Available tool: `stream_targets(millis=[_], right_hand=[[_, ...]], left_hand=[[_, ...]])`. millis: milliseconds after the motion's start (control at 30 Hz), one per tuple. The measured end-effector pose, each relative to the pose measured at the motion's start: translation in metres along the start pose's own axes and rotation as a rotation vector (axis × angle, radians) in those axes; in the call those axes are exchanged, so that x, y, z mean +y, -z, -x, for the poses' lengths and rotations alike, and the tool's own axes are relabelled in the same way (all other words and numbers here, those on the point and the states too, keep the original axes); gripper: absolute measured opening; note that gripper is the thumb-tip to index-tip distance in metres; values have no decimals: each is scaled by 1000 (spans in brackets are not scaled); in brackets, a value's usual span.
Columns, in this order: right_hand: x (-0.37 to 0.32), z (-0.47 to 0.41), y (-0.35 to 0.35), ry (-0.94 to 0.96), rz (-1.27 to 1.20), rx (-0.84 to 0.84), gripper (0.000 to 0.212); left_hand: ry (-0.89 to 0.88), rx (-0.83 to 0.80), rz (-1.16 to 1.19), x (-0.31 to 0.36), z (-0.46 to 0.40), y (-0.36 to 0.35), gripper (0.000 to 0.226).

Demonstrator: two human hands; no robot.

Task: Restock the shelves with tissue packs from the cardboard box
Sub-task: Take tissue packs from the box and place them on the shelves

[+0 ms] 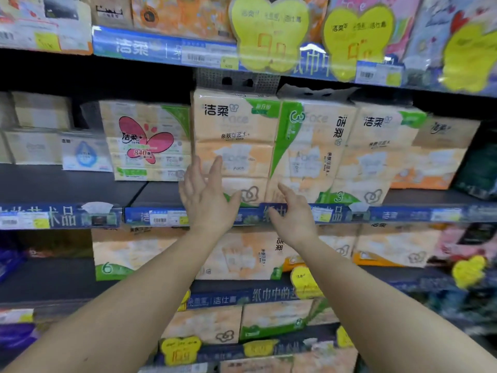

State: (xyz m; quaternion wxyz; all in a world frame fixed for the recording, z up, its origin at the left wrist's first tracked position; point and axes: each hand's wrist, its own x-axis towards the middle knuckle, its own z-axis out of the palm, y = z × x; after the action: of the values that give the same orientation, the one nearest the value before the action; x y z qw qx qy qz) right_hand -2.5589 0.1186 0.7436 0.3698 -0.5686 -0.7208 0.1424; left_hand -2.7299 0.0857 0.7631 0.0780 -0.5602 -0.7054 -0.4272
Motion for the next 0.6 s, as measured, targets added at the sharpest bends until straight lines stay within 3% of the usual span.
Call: stream_targets(millis=[167, 267, 400, 600], right_hand=[[59, 35, 74, -77, 298, -9, 61], [120, 74, 140, -136, 439, -26, 60], [208, 134, 239, -217, 602, 23, 58], [308, 202, 370, -467, 650, 78, 61]], left_hand=[[-202, -376, -306, 70, 45, -26, 75], [-277, -569, -308, 143, 93, -52, 81], [-453, -628, -267, 261, 158, -90, 81], [-705, -632, -160, 420, 237, -145, 73]])
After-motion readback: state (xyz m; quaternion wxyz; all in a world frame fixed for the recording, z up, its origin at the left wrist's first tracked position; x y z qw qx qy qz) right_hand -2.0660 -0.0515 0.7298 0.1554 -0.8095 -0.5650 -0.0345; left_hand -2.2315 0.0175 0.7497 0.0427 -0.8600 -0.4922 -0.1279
